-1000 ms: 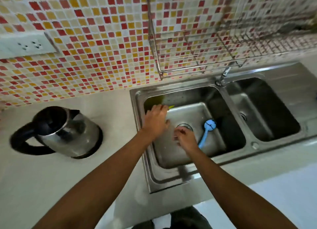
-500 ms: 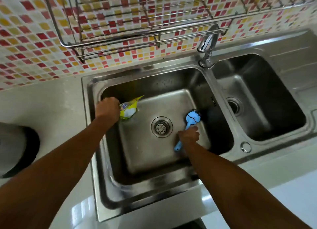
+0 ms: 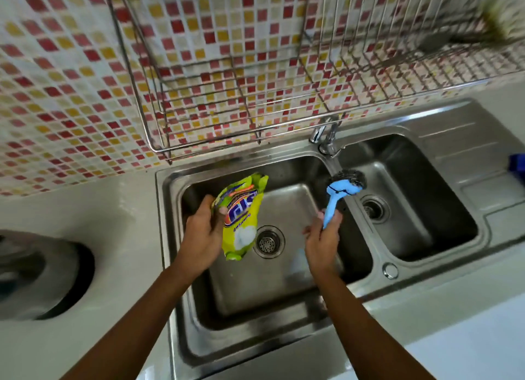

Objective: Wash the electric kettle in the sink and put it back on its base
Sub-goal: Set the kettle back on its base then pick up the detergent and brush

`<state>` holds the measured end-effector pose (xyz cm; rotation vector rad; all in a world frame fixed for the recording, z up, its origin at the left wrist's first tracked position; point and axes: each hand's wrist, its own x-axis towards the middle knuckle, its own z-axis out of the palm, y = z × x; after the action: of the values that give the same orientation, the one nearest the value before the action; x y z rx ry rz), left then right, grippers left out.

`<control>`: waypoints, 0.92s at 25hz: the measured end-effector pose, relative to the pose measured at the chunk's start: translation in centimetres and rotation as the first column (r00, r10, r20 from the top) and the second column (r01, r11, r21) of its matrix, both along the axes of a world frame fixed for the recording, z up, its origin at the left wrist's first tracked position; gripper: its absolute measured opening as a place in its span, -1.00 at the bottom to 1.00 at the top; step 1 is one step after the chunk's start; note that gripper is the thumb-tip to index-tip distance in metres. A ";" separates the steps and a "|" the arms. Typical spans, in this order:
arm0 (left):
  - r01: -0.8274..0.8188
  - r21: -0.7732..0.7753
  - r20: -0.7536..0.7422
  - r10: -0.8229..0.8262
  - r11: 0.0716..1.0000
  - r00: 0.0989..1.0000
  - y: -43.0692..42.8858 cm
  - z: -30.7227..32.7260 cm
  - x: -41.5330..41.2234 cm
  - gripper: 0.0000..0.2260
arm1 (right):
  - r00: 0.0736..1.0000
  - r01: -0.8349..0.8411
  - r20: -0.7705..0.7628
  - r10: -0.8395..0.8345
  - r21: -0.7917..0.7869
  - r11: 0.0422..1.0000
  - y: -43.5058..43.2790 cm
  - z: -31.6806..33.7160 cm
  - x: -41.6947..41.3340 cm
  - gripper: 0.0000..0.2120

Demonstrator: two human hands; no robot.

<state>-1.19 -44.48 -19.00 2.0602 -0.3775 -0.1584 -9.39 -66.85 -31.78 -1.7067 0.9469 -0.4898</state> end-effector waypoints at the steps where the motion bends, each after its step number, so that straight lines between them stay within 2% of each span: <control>1: 0.014 -0.047 0.001 -0.014 0.999 1.000 -0.3 1.8 -0.4 -0.68 | 0.997 -0.038 -0.065 0.038 -0.008 0.999 0.2 1.0 -0.6 -0.58; 2: 0.033 -0.092 0.012 -0.032 0.995 0.999 -0.7 4.1 -0.6 -0.67 | 0.980 -0.099 -0.171 0.101 0.018 0.995 0.2 1.6 -0.9 -0.57; 3: 0.055 -0.137 -0.001 -0.056 0.989 0.998 -1.3 5.7 -0.6 -0.68 | 0.951 -0.131 -0.271 0.148 0.077 0.988 0.3 2.4 -1.2 -0.64; 4: 0.080 -0.177 -0.007 -0.083 0.981 0.997 -1.9 7.5 -0.5 -0.70 | 0.948 -0.095 -0.295 0.119 0.094 0.991 0.4 3.1 -1.5 -0.71; 6: 0.114 -0.271 0.012 -0.115 0.956 0.993 -2.8 12.3 0.1 -0.78 | 0.987 -0.029 -0.157 0.027 -0.005 1.000 0.8 6.4 -2.0 -0.53; 8: 0.130 -0.402 0.030 -0.128 0.907 0.991 -3.8 16.8 0.7 -0.83 | 1.000 -0.010 0.018 0.012 -0.100 0.995 1.0 10.2 -2.2 -0.40; 10: 0.119 -0.477 0.046 -0.111 0.871 0.993 -5.0 20.7 1.6 -0.78 | 0.989 -0.022 0.139 0.052 -0.214 0.977 0.6 14.0 -1.4 -0.46; 12: 0.079 -0.517 0.034 -0.072 0.852 0.997 -5.7 23.7 2.7 -0.81 | 0.970 -0.081 0.192 0.149 -0.324 0.943 -0.2 17.7 -0.4 -0.57; 14: 0.039 -0.537 0.037 -0.022 0.843 0.999 -6.1 25.4 4.0 -0.82 | 0.962 -0.118 0.171 0.211 -0.435 0.893 -0.9 21.1 0.9 -0.63; 16: 0.003 -0.515 0.068 0.037 0.857 0.997 -6.1 26.0 5.4 -0.67 | 0.962 -0.147 0.126 0.242 -0.509 0.848 -1.7 23.2 2.7 -0.61; 17: -0.011 -0.514 0.077 0.059 0.858 0.995 -6.1 26.1 6.0 -0.63 | 0.959 -0.185 0.097 0.266 -0.496 0.848 -2.1 24.3 3.5 -0.59; 20: -0.090 -0.567 0.019 0.123 0.819 0.992 -6.2 26.2 7.2 -0.76 | 0.937 -0.314 0.010 0.349 -0.407 0.857 -3.2 26.9 5.5 -0.58; 22: -0.119 -0.531 0.038 0.163 0.839 0.986 -6.0 26.0 7.6 -0.89 | 0.927 -0.364 -0.070 0.369 -0.410 0.836 -4.1 28.2 6.7 -0.64; 23: -0.129 -0.496 0.068 0.187 0.858 0.980 -5.8 25.7 7.8 -0.89 | 0.919 -0.389 -0.114 0.377 -0.415 0.823 -4.3 28.7 7.2 -0.67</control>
<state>6.62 -50.32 6.66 1.5863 -0.2796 0.1475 -2.20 -71.14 -3.09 -2.2482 0.5028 -0.4238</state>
